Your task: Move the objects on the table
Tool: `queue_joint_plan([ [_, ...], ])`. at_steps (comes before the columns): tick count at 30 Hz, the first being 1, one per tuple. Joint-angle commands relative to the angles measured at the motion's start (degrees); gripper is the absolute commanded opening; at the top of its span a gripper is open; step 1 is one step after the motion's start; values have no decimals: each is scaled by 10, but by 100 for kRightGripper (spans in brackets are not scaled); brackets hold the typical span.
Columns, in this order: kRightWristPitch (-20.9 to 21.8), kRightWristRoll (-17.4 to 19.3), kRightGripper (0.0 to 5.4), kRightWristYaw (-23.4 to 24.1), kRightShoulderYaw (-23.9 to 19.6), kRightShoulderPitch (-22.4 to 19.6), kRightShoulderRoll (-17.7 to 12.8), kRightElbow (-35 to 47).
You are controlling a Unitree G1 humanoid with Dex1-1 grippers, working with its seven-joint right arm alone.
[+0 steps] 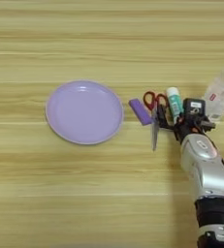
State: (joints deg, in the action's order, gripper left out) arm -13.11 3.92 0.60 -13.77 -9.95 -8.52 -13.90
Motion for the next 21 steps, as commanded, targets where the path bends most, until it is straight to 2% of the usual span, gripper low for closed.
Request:
queue_joint_plan([
  [1, -2, -8, 432, 5, 3, -24, -17, 6],
  [12, -7, -3, 312, 2, 3, -23, -17, 4],
  [21, -10, 1, 178, 1, 0, -23, -17, 6],
])
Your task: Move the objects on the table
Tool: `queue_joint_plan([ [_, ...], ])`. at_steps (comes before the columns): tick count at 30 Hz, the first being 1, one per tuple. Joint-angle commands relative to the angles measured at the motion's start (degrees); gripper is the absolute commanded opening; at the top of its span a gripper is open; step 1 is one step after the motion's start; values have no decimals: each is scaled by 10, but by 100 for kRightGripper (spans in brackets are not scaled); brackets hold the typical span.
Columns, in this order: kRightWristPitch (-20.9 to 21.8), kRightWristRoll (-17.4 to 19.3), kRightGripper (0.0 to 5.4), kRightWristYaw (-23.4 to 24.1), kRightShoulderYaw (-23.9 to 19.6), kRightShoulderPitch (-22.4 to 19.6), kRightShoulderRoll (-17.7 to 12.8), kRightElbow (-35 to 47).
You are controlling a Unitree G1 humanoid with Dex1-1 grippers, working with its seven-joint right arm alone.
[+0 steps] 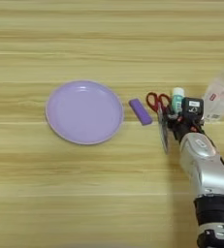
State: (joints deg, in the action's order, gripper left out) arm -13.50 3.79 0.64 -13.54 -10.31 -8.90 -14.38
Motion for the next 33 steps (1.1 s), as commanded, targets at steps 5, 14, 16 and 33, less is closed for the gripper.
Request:
queue_joint_plan([
  [5, -5, 3, 169, 0, -4, -20, -14, 10],
  [14, 6, 3, 169, -3, -1, -19, -12, 16],
  [16, 12, 2, 169, -3, 0, -19, -12, 19],
  [33, 65, -15, 169, 5, 11, -15, -9, 50],
])
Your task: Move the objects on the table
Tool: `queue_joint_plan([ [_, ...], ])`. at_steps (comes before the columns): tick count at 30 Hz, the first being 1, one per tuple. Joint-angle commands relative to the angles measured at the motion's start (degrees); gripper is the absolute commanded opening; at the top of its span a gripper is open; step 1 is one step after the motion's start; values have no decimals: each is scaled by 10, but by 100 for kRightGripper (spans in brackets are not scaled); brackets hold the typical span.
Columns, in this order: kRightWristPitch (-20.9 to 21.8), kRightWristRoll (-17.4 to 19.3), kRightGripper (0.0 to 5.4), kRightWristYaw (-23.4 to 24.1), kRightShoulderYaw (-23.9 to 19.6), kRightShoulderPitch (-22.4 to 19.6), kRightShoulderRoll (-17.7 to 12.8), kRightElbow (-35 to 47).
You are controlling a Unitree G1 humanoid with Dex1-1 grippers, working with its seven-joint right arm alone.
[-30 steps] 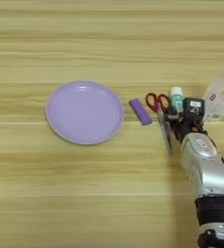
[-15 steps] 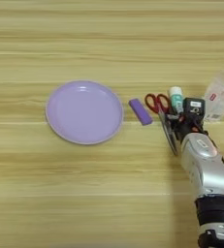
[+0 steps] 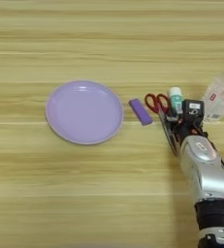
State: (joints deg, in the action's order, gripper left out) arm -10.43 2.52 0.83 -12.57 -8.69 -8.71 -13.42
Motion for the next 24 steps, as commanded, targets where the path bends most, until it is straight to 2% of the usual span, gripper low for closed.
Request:
queue_joint_plan([
  [1, 39, -1, 169, 2, 2, -31, -10, 44],
  [12, 48, -11, 169, 1, 21, -25, -3, 80],
  [18, 36, -14, 169, -6, 40, -21, 4, 114],
  [24, -1, -1, 169, -27, 70, -15, 23, 161],
])
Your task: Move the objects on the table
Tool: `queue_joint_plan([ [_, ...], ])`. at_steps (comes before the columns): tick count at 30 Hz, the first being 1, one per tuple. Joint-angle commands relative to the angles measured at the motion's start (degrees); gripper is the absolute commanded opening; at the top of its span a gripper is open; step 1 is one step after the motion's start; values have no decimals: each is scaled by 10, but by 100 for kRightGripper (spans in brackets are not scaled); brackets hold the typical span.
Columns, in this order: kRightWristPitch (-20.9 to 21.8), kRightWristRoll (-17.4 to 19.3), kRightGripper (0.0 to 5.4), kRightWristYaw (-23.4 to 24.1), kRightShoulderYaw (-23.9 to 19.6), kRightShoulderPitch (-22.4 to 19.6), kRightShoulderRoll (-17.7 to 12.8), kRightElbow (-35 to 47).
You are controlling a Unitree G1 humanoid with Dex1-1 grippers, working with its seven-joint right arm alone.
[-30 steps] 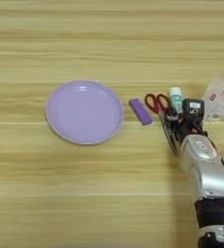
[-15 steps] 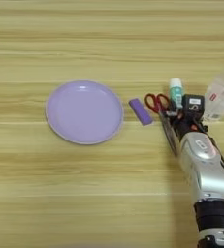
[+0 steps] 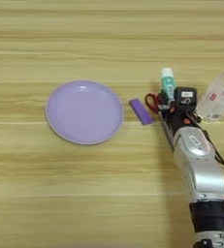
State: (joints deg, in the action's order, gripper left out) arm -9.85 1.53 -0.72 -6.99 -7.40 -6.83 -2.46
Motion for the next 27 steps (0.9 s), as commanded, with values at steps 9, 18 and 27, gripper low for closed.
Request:
queue_joint_plan([
  [9, -47, 9, 169, -33, 66, -31, 33, 87],
  [18, -77, 12, 169, -60, 121, -34, 62, 82],
  [27, -85, 1, 169, -70, 158, -28, 76, 71],
])
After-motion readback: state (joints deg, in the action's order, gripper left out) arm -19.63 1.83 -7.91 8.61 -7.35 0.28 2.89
